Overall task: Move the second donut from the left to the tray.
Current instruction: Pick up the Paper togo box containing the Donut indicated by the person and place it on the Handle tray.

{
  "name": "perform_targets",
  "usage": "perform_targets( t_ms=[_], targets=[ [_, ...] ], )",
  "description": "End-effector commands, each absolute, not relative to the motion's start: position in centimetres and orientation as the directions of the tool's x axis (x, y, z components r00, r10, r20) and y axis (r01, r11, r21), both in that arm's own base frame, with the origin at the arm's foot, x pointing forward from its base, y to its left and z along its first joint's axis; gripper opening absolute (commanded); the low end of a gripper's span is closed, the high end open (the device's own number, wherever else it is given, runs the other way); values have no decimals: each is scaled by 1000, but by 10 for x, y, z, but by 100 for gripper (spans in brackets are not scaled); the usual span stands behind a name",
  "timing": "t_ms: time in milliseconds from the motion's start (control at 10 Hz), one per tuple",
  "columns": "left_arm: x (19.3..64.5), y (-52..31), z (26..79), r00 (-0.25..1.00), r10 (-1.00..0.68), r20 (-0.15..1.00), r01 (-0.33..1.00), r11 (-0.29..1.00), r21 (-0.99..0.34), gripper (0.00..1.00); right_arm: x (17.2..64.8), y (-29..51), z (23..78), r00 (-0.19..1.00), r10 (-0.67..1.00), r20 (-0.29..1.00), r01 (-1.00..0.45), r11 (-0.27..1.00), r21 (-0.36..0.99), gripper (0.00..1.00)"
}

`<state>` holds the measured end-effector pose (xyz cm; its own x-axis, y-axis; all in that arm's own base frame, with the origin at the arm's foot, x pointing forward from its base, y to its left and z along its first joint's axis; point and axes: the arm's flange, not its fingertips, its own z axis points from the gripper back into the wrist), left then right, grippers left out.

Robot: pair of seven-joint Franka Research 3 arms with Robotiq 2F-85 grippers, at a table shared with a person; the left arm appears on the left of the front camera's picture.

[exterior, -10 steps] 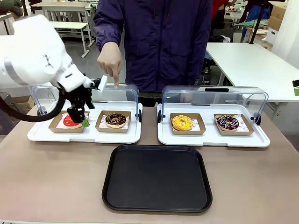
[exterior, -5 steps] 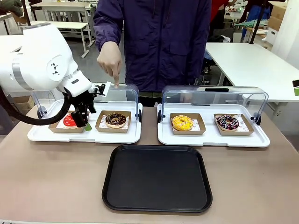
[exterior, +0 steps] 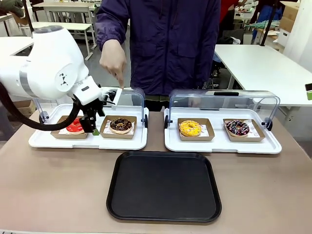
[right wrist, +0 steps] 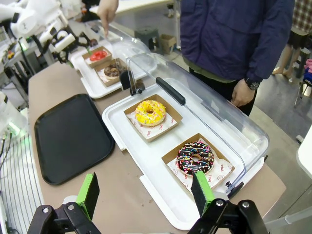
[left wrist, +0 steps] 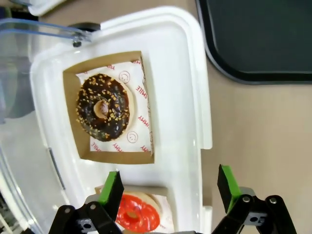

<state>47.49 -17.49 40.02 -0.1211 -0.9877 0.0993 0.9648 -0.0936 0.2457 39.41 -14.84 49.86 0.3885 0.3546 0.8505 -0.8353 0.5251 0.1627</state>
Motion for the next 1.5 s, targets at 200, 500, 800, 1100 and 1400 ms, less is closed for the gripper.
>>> perform_targets(
  t_ms=[200,500,800,1100,1400],
  targets=[
    [492,-192,374,-82,-996,31,965,-72,254,100,396,-148,500,369,344,864,-840,521,152,100],
    [506,-192,353,-68,-998,7,972,-65,227,100,396,-148,500,369,344,864,-840,521,152,100],
    [517,-188,337,-68,-998,9,972,-65,225,100,396,-148,500,369,344,864,-840,521,152,100],
    [529,-184,326,-51,-999,4,977,-49,206,100,396,-148,500,369,344,864,-840,521,152,100],
    [538,-184,322,-51,-998,19,982,-47,183,100,396,-148,500,369,344,864,-840,521,152,100]
  ],
)
